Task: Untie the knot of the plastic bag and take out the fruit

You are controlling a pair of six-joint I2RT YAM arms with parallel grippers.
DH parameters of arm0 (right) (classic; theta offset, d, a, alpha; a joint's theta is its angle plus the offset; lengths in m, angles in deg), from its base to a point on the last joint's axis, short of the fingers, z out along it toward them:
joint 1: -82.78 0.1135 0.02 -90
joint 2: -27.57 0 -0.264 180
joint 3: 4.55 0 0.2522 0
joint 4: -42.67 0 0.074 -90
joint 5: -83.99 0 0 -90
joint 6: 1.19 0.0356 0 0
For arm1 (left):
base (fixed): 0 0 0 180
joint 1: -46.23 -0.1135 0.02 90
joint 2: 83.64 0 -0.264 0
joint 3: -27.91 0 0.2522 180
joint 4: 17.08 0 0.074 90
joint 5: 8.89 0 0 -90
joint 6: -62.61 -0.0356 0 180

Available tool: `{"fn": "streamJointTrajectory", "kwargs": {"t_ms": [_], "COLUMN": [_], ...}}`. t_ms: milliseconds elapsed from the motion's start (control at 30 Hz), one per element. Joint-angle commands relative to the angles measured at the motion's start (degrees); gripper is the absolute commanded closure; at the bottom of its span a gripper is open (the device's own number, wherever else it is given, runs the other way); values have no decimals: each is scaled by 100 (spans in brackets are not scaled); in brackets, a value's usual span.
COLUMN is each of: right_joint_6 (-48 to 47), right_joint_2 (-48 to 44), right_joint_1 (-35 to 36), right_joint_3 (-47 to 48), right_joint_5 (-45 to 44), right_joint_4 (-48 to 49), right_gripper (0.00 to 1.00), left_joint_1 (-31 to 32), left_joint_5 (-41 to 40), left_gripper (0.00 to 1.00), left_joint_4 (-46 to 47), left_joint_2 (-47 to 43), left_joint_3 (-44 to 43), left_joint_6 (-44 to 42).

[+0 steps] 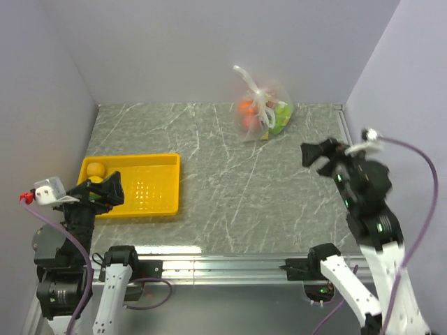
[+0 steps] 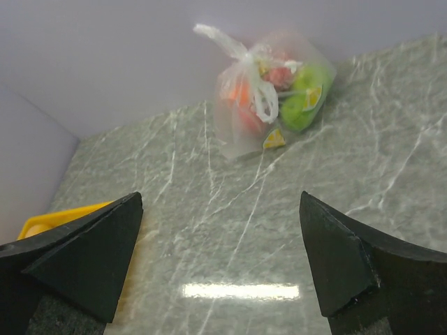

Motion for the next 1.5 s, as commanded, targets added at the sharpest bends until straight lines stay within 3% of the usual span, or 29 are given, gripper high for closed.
{"fn": "streamJointTrajectory", "kwargs": {"t_ms": [0,300,500,700,767,867,933,1000,1033,1233,1367,1467], "right_joint_6": [518,966,1704,2399,2531,2523,2296,2023,1830,-102,-264,226], "right_joint_2": [1518,5509,7479,9133,9416,9786,9717,9331,9156,7276,5556,4457], "right_joint_1": [-16,-25,107,282,300,309,318,362,449,897,1257,1495], "right_joint_3": [643,2884,4360,5785,6128,6331,6209,6016,5754,4103,2573,1193], "right_joint_5": [1,150,-95,-394,-456,-387,-273,-263,-306,-202,-122,-113], "right_joint_4": [20,-228,238,405,423,450,467,493,485,380,370,537], "right_gripper": [0,1,8,12,15,36,71,96,100,100,100,100], "left_joint_1": [-33,20,37,187,195,354,362,362,371,468,512,512], "left_joint_5": [268,513,1146,840,673,628,663,760,812,1173,1611,2095], "left_gripper": [1,1,0,1,1,1,1,1,2,5,4,4], "left_joint_4": [-392,-1035,-1035,-1307,-1404,-1483,-1422,-1361,-1265,-886,-474,-289], "left_joint_2": [223,302,399,557,645,680,689,724,759,900,1023,1190], "left_joint_3": [-232,-215,66,-178,-258,-259,-223,-180,-171,119,435,698], "left_joint_6": [432,792,1135,960,898,872,889,915,924,942,1126,1302]}}
